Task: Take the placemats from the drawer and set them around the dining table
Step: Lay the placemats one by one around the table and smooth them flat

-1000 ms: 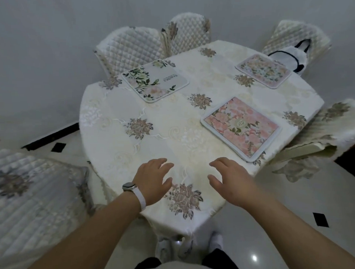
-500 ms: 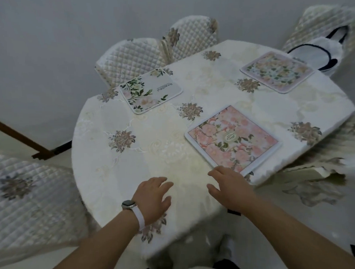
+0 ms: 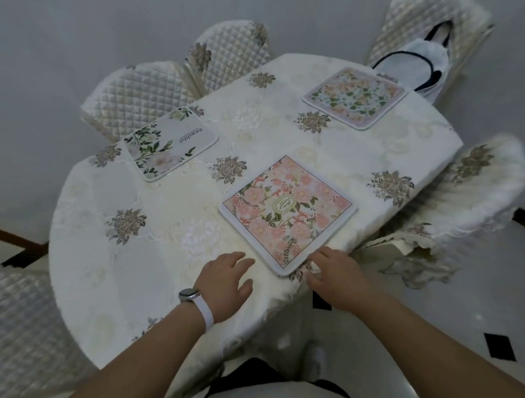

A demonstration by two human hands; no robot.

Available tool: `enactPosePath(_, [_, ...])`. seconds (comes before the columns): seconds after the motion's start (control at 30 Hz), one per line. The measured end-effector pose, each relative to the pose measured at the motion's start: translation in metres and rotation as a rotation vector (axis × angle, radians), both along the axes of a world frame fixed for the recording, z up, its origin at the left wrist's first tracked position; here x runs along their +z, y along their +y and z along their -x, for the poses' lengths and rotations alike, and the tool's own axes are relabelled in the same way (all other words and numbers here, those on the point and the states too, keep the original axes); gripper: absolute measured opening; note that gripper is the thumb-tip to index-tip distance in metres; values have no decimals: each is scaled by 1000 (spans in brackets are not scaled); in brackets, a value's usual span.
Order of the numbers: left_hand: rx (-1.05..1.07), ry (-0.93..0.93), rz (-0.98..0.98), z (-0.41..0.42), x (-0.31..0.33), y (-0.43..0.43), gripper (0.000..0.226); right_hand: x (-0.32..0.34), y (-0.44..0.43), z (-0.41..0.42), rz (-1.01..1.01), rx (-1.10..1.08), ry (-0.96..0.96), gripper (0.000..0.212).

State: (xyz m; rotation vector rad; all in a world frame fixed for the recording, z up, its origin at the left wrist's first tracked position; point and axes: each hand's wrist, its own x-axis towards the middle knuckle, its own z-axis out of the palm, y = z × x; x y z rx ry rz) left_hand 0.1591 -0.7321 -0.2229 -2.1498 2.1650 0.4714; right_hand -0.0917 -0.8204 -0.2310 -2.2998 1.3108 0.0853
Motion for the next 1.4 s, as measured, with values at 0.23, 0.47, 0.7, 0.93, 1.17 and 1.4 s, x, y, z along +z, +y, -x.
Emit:
enactPosePath(0.23, [74,88,-4,-8,-15,-11,56,0,-20,-18,-13,64,63,46])
enactPosePath(0.47, [88,156,34,-37,-28,-26,72,17,-46,-56,66,143,187,51])
enactPosePath(0.7, [129,214,92,-59,-36,-29,73,23,-59,-86,109,246,290,55])
enactPosePath(0.93, [261,240,45,-71,-52,-12,57,8,-87,-115,127,383,363,55])
enactPosePath(1.17, [409,307,-18,-67,-57,-26,53,-11,-119,-128,109,455,320,52])
enactPosePath(1.4, [660,582,-159,-44,-54,-73,50,-22,-178,-96,49,386,302,53])
